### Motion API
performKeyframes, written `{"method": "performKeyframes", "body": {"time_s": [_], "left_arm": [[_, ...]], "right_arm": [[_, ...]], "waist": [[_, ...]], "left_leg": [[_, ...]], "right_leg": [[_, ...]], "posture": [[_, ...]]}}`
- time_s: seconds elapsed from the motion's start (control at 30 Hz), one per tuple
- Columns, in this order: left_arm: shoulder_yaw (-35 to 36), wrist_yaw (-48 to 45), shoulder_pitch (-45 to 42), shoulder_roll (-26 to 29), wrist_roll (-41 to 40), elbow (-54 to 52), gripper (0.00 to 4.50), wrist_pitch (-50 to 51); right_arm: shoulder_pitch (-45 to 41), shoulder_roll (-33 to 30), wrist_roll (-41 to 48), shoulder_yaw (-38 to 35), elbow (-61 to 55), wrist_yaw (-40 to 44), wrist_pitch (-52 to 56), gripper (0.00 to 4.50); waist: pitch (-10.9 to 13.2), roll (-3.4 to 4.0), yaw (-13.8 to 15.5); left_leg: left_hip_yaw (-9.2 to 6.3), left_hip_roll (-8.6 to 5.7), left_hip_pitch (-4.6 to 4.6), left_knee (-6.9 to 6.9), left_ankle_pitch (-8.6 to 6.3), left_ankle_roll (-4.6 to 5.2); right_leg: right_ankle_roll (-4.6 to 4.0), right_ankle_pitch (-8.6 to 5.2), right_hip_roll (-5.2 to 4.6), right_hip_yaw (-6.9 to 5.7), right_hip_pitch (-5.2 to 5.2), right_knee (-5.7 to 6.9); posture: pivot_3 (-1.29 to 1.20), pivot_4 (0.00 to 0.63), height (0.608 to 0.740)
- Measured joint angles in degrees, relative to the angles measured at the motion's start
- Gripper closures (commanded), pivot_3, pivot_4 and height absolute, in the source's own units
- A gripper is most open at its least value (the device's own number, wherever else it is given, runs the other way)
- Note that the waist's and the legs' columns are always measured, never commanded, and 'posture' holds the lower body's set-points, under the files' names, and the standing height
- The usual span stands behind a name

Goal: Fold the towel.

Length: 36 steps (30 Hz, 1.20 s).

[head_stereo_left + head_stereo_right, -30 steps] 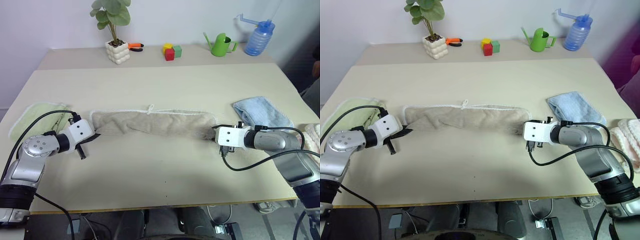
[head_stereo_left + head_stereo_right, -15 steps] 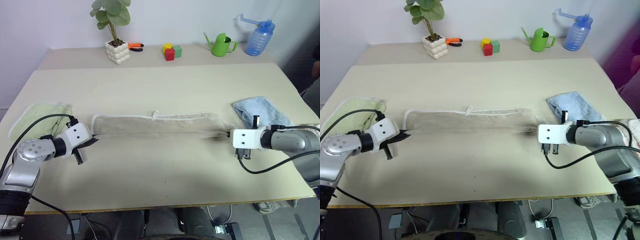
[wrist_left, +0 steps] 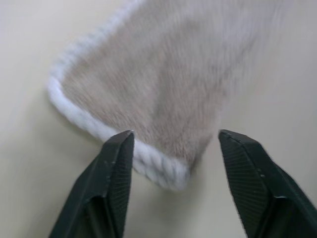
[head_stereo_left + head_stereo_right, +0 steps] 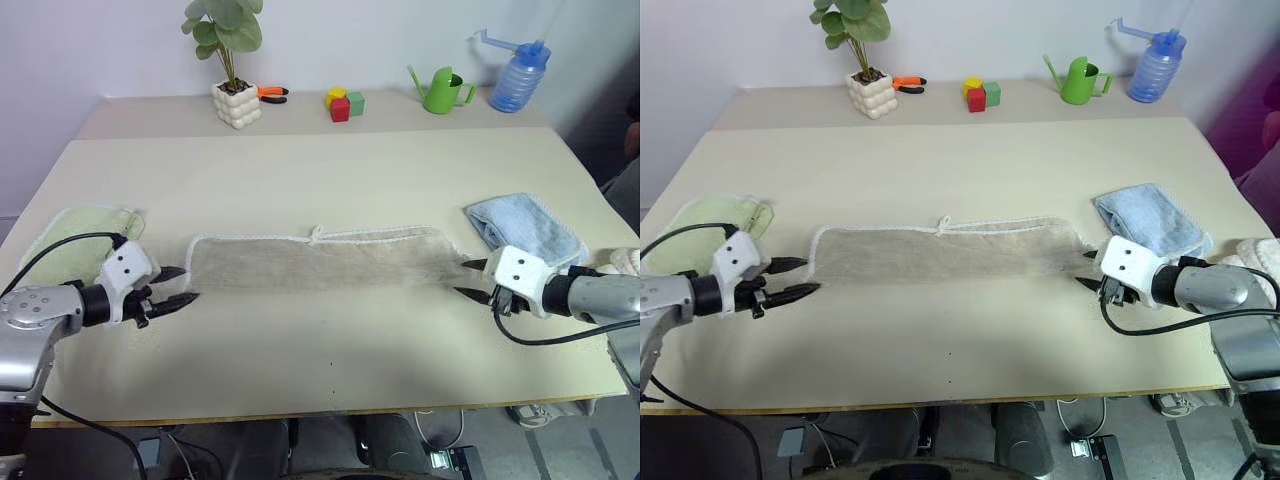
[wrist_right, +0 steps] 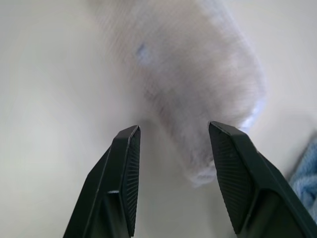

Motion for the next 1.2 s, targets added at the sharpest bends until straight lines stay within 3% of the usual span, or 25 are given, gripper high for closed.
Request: {"method": "performKeyframes", "body": {"time_s": [0.13,0.23,0.43,0.63,0.83,0.93,1.03,1.2], "left_arm": [[1.0,2.0,-1.4,-1.8,-2.5,-5.3,1.71,2.6],[-4.5,2.7,-2.0,-4.3,-2.2,-12.4,1.71,2.4],[-18.2,5.2,-3.9,-12.1,2.9,-17.8,1.71,-0.2],[-25.0,7.5,-6.6,-17.7,3.4,-20.1,1.71,0.9],[-25.2,9.0,-7.0,-18.5,3.2,-19.8,1.71,2.5],[-25.0,9.3,-7.3,-18.5,3.3,-19.6,1.66,2.4],[-25.0,9.6,-7.0,-18.2,3.5,-19.5,1.66,2.4],[-25.0,10.0,-5.2,-18.3,3.9,-19.5,1.66,2.0]], "right_arm": [[4.6,4.8,10.0,-7.1,-5.9,-2.8,13.4,2.22],[7.1,11.4,18.2,-10.2,-11.6,-8.9,26.4,2.22],[4.0,23.9,26.0,-15.5,-14.1,-25.6,44.6,2.22],[-3.8,37.3,31.6,-22.4,-13.5,-40.3,52.7,2.22],[-11.6,42.7,34.4,-27.5,-7.9,-49.3,53.6,2.22],[-15.7,44.1,34.2,-29.3,-2.6,-53.8,51.9,3.07],[-16.5,44.3,34.7,-30.1,-0.7,-55.8,50.4,4.48],[-16.7,44.2,35.6,-29.8,-0.5,-57.2,48.9,4.48]], "waist": [[0.0,-0.02,0.2],[0.0,0.00,0.1],[0.0,0.03,0.0],[-0.1,0.08,-0.2],[-0.1,0.12,-0.2],[-0.1,0.13,-0.2],[-0.1,0.13,-0.2],[-0.1,0.16,-0.2]], "left_leg": [[-0.09,0.00,-0.01,-0.01,0.00,0.00],[-0.08,-0.02,0.01,0.00,0.00,-0.01],[-0.08,0.00,0.05,-0.04,0.00,-0.02],[-0.07,-0.02,0.04,-0.05,0.00,-0.01],[-0.02,-0.04,0.05,-0.03,0.00,0.00],[-0.02,-0.03,0.06,-0.05,0.00,0.00],[-0.02,-0.03,0.04,-0.05,0.00,0.00],[-0.04,-0.02,0.05,-0.05,0.00,0.01]], "right_leg": [[0.00,0.00,-0.01,-0.02,0.06,-0.05],[0.00,0.00,-0.04,0.07,0.10,-0.08],[-0.01,0.00,0.02,0.10,0.08,-0.05],[-0.01,0.00,0.07,0.08,0.06,-0.05],[0.00,0.00,0.10,0.04,0.06,-0.04],[0.00,0.00,0.13,0.03,0.06,-0.03],[0.00,0.00,0.12,0.03,0.06,-0.04],[0.00,-0.01,0.14,0.03,0.08,-0.04]], "posture": [[0.00,0.150,0.727],[0.00,0.150,0.727],[0.00,0.150,0.727],[0.00,0.150,0.727],[0.00,0.150,0.727],[0.00,0.150,0.727],[0.00,0.150,0.727],[0.00,0.150,0.727]]}}
